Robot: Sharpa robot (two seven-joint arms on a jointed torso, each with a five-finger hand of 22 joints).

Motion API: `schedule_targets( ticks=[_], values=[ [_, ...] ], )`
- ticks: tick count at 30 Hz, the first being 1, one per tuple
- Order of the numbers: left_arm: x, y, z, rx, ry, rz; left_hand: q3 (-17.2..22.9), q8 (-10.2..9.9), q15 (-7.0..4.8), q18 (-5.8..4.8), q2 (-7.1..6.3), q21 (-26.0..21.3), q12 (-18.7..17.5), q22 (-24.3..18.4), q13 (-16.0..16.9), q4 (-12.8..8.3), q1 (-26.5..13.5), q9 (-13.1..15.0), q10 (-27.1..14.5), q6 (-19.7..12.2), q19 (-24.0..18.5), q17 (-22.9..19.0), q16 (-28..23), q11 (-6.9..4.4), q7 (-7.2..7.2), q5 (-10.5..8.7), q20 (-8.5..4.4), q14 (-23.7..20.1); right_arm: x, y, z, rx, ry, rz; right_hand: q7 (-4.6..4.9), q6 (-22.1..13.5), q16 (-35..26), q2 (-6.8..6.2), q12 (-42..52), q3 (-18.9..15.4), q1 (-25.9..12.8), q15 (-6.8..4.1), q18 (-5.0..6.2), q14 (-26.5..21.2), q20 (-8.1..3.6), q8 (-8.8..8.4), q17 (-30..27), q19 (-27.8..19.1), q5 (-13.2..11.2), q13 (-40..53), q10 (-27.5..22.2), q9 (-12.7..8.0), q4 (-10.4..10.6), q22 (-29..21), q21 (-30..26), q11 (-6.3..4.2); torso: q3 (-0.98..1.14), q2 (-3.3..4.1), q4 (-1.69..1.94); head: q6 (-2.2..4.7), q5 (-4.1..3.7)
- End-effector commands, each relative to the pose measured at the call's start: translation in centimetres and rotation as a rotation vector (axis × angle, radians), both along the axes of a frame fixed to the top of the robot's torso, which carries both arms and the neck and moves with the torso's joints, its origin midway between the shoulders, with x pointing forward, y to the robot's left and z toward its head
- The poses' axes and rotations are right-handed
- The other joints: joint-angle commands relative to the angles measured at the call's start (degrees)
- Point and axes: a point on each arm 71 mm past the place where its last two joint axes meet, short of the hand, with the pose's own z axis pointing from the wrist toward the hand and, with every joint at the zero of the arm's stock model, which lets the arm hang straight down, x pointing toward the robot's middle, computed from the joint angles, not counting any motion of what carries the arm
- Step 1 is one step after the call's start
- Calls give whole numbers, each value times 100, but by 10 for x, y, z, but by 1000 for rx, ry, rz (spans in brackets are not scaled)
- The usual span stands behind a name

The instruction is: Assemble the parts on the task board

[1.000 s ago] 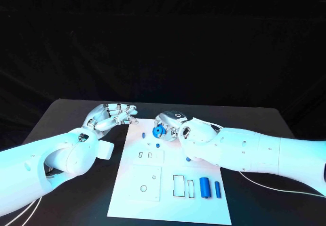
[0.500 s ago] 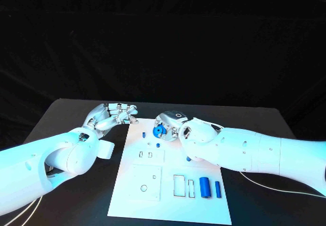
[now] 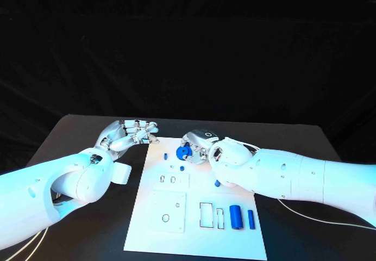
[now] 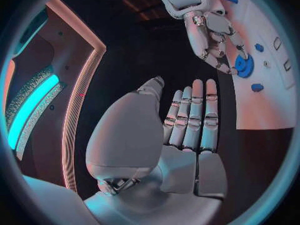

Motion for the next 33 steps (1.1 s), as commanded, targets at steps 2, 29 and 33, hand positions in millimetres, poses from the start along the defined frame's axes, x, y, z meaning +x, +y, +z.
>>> schedule_targets(
  ticks=[2, 29, 33],
  values=[
    [0, -2, 2, -5, -9, -15, 36, 26, -5, 21, 2, 19, -24, 5, 5, -10, 48, 5, -41, -40, -26, 5, 24, 18, 24, -10, 7, -42, 0, -3, -4, -14, 28, -7, -14, -44, -1, -7, -39, -65, -64, 35, -29, 506, 41, -39, 1097, -12, 3, 365, -24, -10, 16, 51, -24, 19, 0, 0, -8, 1, 6],
    [0, -2, 1, -5, -8, -14, 38, 26, -3, 21, 1, 21, -26, 6, 6, -7, 45, 6, -44, -44, -29, 7, 27, 20, 26, -11, 8, -46, -1, -12, -8, -1, 92, -23, -29, 45, 0, 300, -28, -714, -629, 38, -29, 506, 51, -195, 1098, 9, 29, 386, -16, -29, 607, 77, -57, 16, 0, 2, -6, 2, 0],
    [1, -1, 1, -4, -8, -12, 38, 26, -3, 21, 1, 21, -26, 6, 6, -7, 45, 6, -44, -44, -29, 7, 27, 20, 26, -11, 8, -46, -2, -18, -2, 64, 47, -29, -37, 81, 5, 337, -7, -716, -642, 34, -31, 510, 49, -186, 1116, 17, 32, 414, 9, -23, 609, 89, -49, 10, 3, 0, -9, 13, -2]
  ],
)
